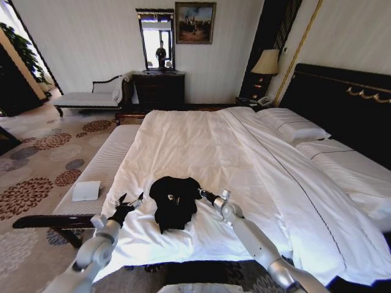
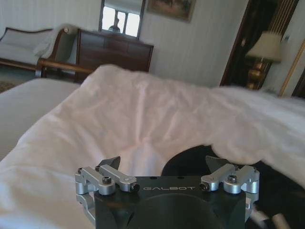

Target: Fold the clothes on the bed.

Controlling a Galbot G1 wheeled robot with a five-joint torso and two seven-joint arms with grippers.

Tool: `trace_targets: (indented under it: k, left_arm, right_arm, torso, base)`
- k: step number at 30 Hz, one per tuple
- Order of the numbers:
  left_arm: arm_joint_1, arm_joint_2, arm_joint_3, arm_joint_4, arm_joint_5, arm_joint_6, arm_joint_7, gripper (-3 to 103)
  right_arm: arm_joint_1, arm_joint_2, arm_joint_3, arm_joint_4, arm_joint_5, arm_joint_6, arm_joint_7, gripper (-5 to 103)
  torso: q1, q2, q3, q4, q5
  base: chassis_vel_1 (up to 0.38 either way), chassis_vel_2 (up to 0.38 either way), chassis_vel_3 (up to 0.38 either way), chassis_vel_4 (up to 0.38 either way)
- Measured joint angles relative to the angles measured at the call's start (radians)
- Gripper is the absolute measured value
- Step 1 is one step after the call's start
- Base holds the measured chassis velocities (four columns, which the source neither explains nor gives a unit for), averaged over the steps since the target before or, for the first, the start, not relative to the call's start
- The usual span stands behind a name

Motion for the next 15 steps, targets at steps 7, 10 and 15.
trace_targets:
  k: [7,10,15]
  left_arm:
    - [-0.209,0.006,0.135,0.145,-0.060,0.022,-0.022,100]
    - [-0.262,0.002,0.181,0.186,-0.076,0.025,-0.025,100]
    - [-0.332,-0.027,0.258,0.250,-0.100,0.042,-0.039,100]
  right_arm:
    - [-0.015,-0.001,0.012,0.006,0.001,0.000,0.001,1]
    - [-0.016,-0.001,0.014,0.006,0.001,0.000,0.002,1]
    - [-0.010,0.003,0.016,0.005,0.008,0.000,0.005,1]
  torso:
    - [0.000,0.000,0.000,0.0000,0.0003]
    - [0.000,0.000,0.000,-0.0001,0.0003]
    - [0.000,0.000,0.000,0.0001,0.0002]
  base:
    - [0.000,0.000,0.000,0.000]
    - [0.000,0.000,0.000,0.000]
    - [0.000,0.000,0.000,0.000]
